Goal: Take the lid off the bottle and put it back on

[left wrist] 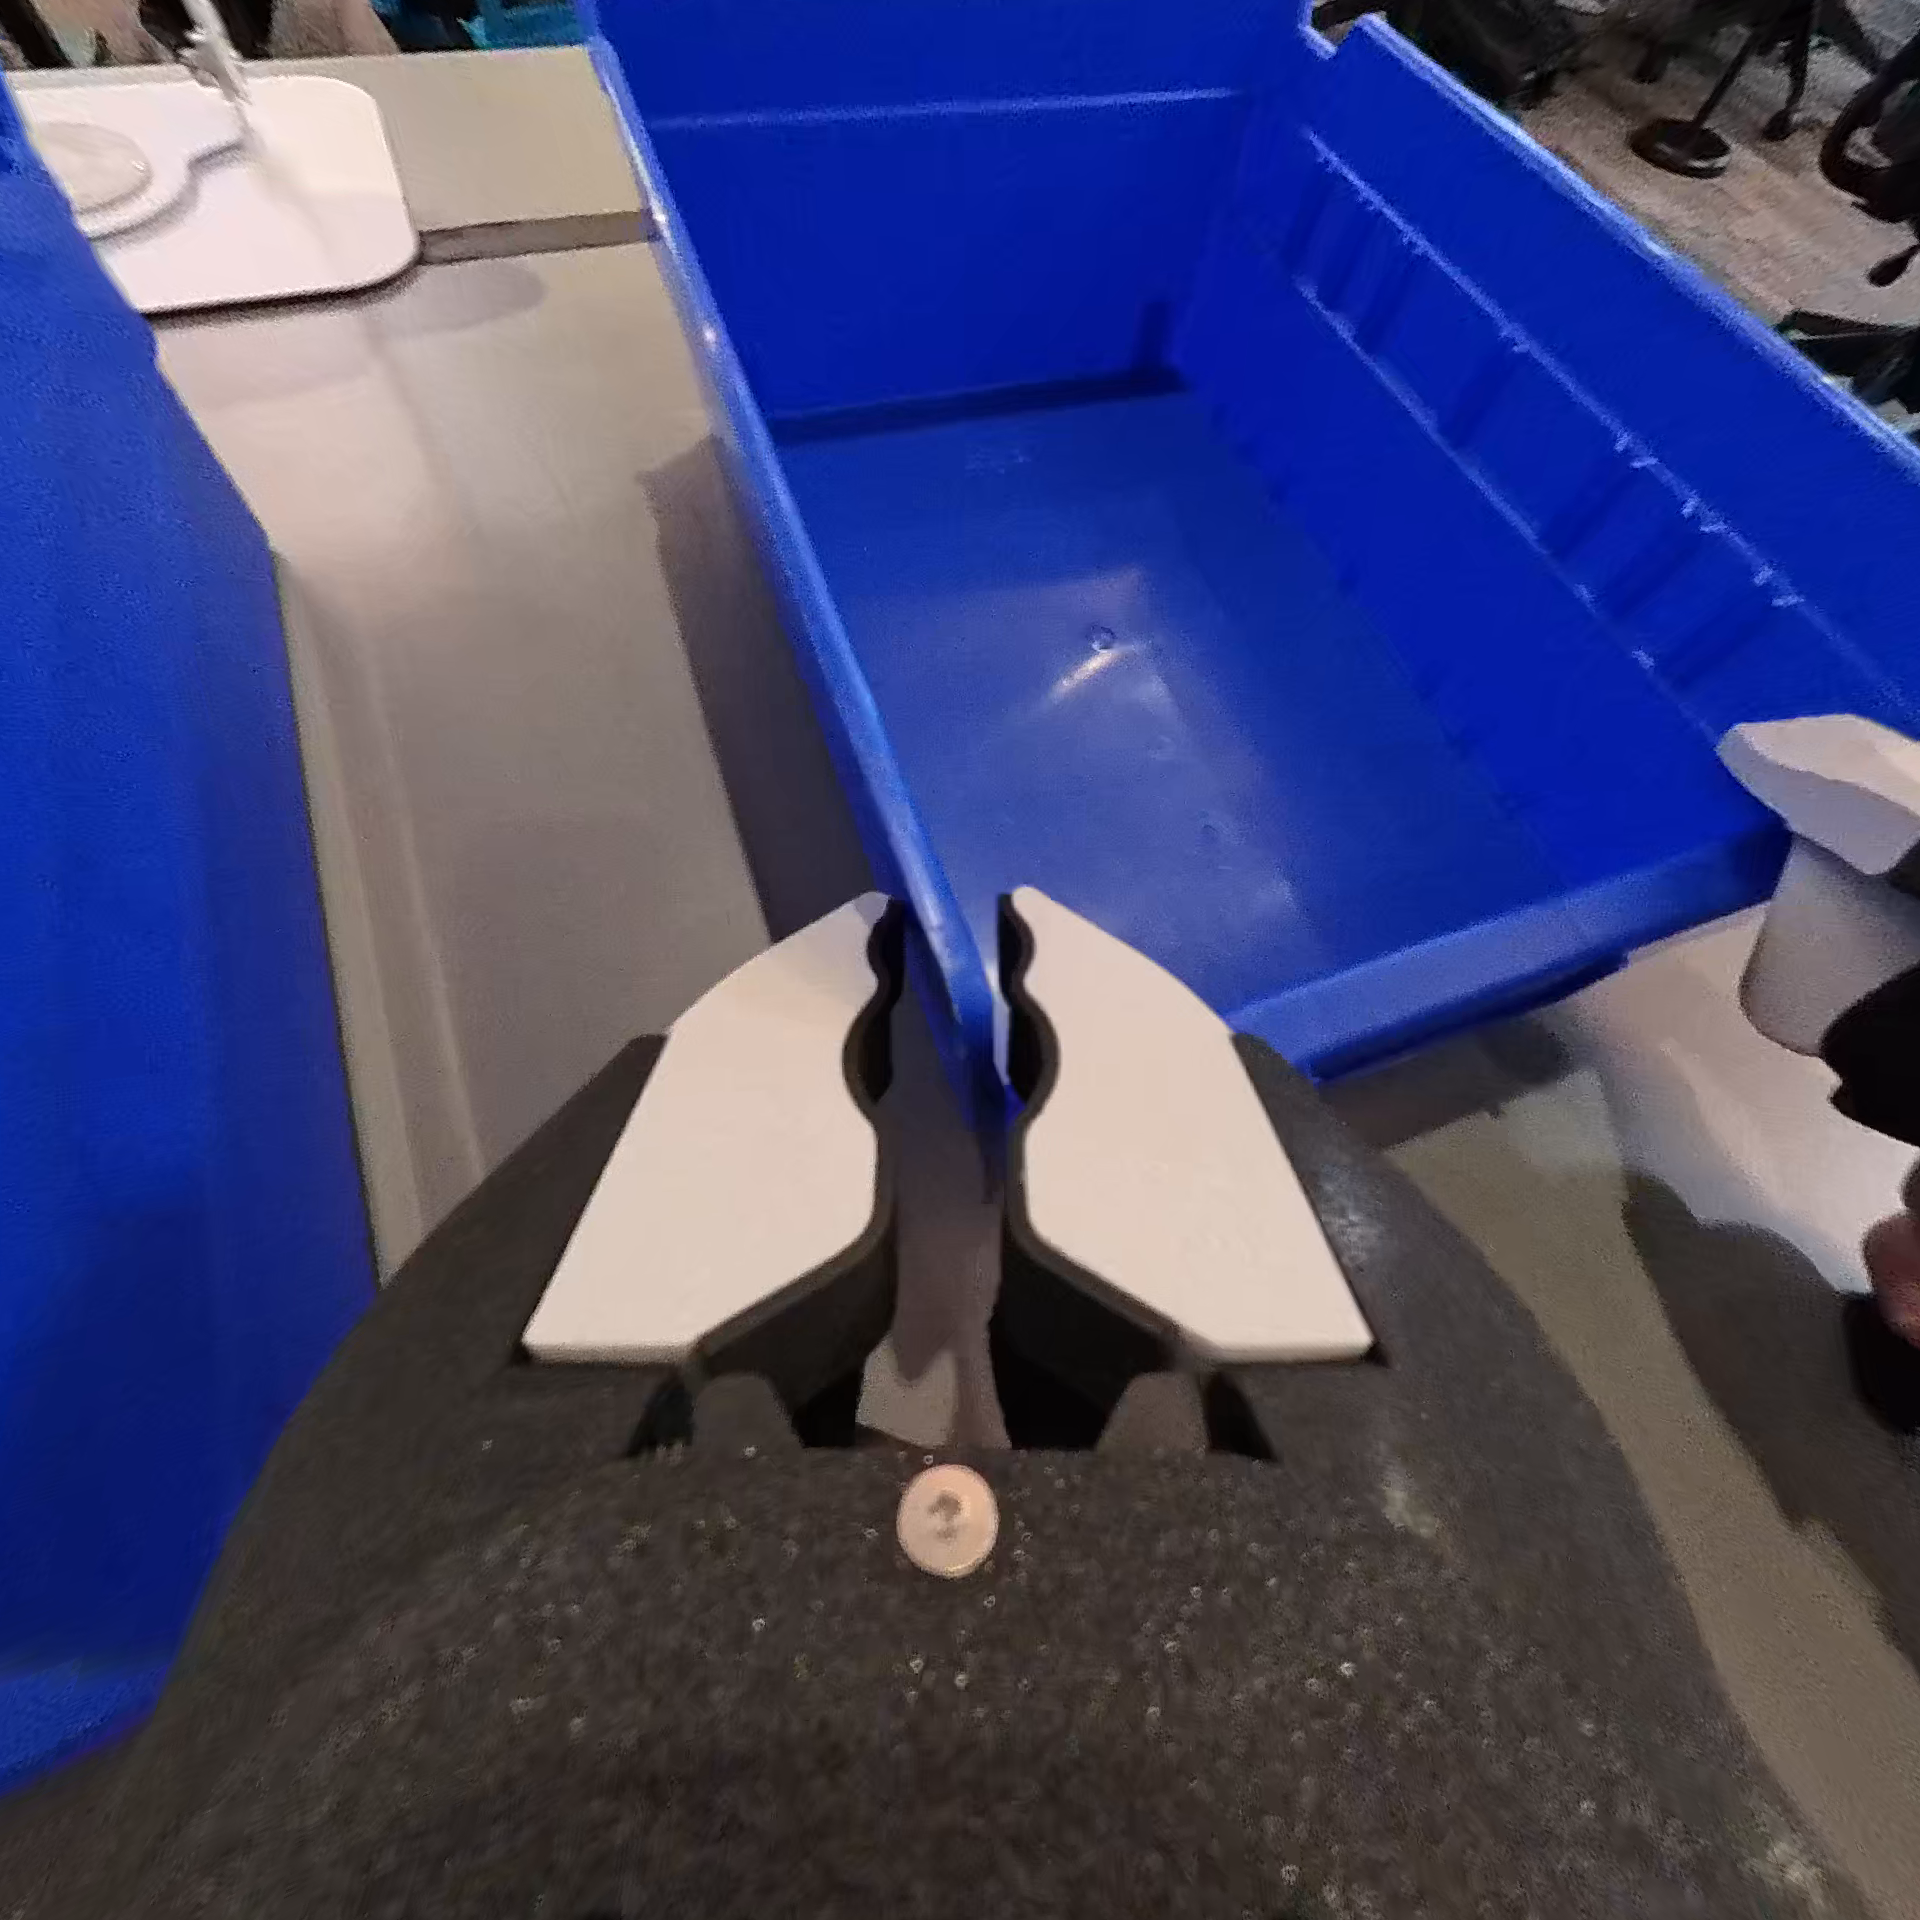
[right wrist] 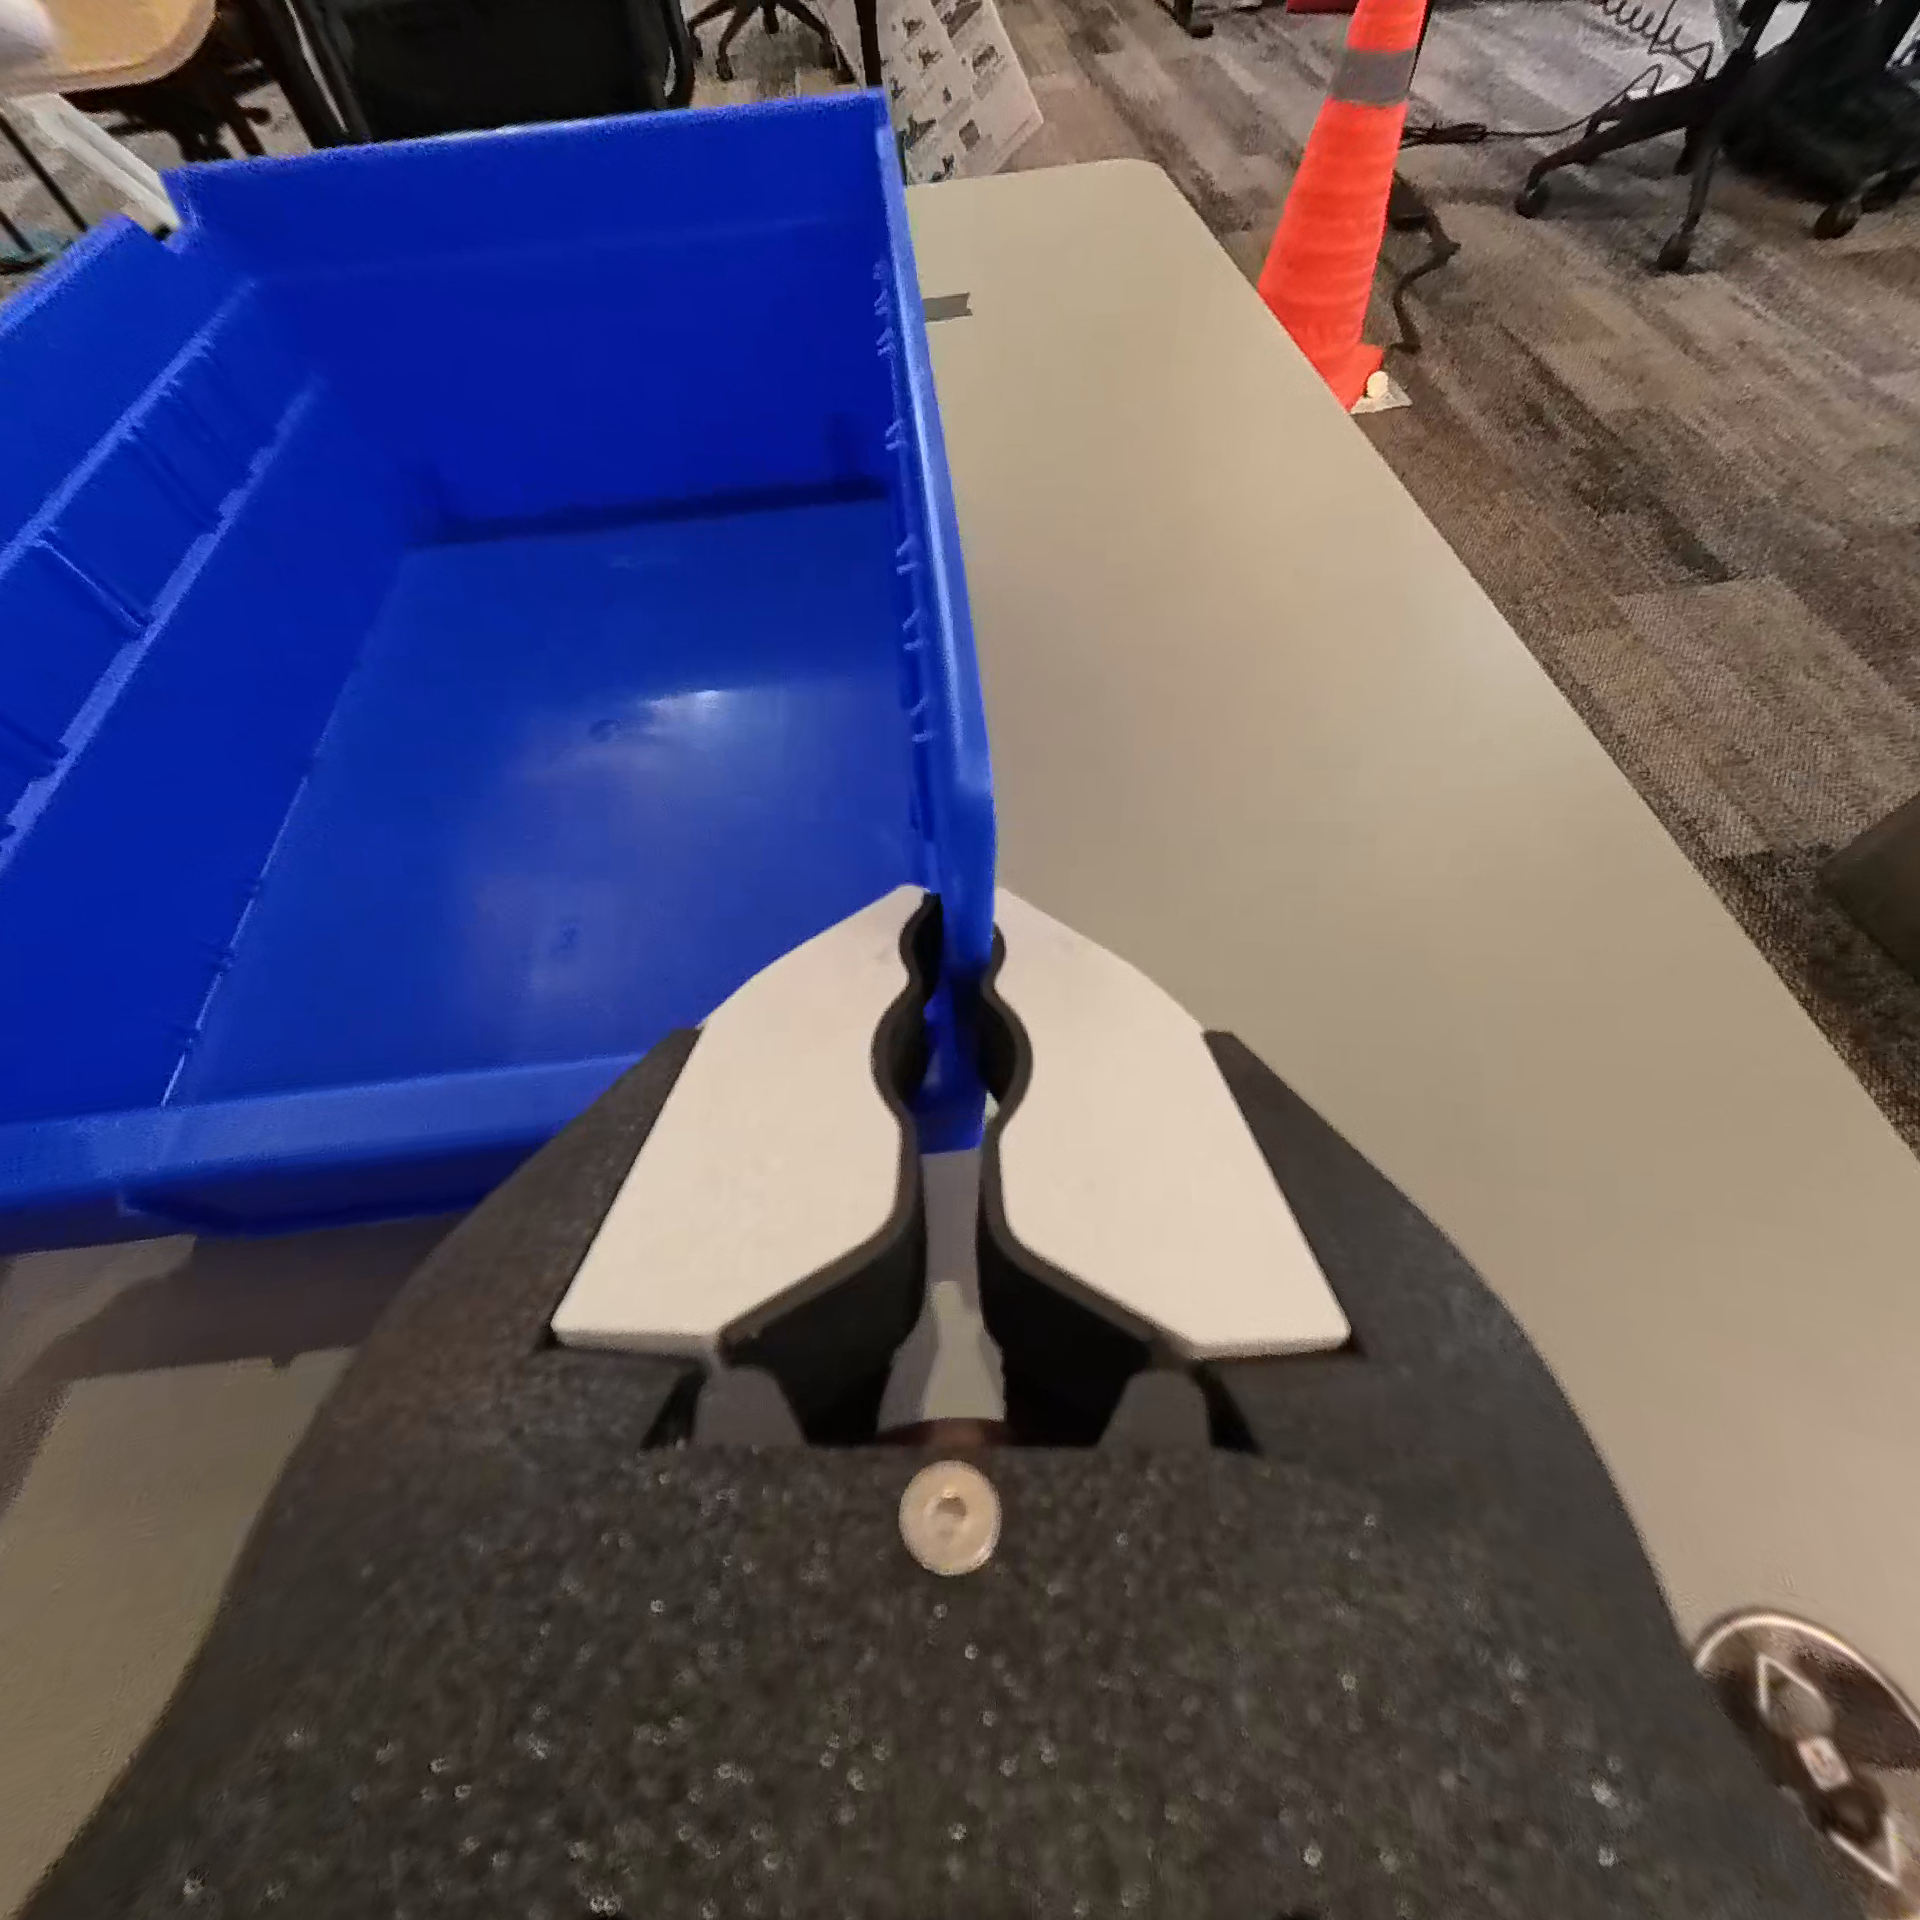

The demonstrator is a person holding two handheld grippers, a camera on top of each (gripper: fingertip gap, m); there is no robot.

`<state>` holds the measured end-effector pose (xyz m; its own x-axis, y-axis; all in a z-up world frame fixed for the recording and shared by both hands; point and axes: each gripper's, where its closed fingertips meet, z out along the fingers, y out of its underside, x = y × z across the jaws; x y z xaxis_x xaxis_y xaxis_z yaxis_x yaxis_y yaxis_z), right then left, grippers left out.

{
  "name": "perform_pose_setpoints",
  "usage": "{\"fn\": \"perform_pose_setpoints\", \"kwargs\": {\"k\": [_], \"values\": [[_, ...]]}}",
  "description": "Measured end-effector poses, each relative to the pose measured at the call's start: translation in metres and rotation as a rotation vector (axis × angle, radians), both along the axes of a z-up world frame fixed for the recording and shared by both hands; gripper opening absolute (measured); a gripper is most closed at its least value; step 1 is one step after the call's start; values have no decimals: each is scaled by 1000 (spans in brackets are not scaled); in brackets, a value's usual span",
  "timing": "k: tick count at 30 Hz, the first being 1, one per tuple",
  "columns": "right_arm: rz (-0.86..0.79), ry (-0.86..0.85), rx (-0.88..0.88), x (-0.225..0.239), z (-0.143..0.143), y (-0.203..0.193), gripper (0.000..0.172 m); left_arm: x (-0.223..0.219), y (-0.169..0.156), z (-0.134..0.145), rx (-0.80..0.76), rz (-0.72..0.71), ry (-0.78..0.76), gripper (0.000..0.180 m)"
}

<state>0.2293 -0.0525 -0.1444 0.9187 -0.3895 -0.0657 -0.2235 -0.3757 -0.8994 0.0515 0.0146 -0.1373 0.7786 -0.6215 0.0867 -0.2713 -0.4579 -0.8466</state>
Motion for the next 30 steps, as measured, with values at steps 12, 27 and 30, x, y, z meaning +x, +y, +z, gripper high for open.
{"fn": "perform_pose_setpoints", "kwargs": {"k": [12, 27, 30], "values": [[-69, -174, -31, 9, 16, -17, 29, -111, -27, 103, 105, -161, -69, 44], [482, -92, 103, -313, 43, 44, 52, -305, 71, 7, -50, 136, -131, 48], [310, -155, -55, -309, 6, 67, 50, -301, 72, 2, -44, 132, -123, 17]]}}
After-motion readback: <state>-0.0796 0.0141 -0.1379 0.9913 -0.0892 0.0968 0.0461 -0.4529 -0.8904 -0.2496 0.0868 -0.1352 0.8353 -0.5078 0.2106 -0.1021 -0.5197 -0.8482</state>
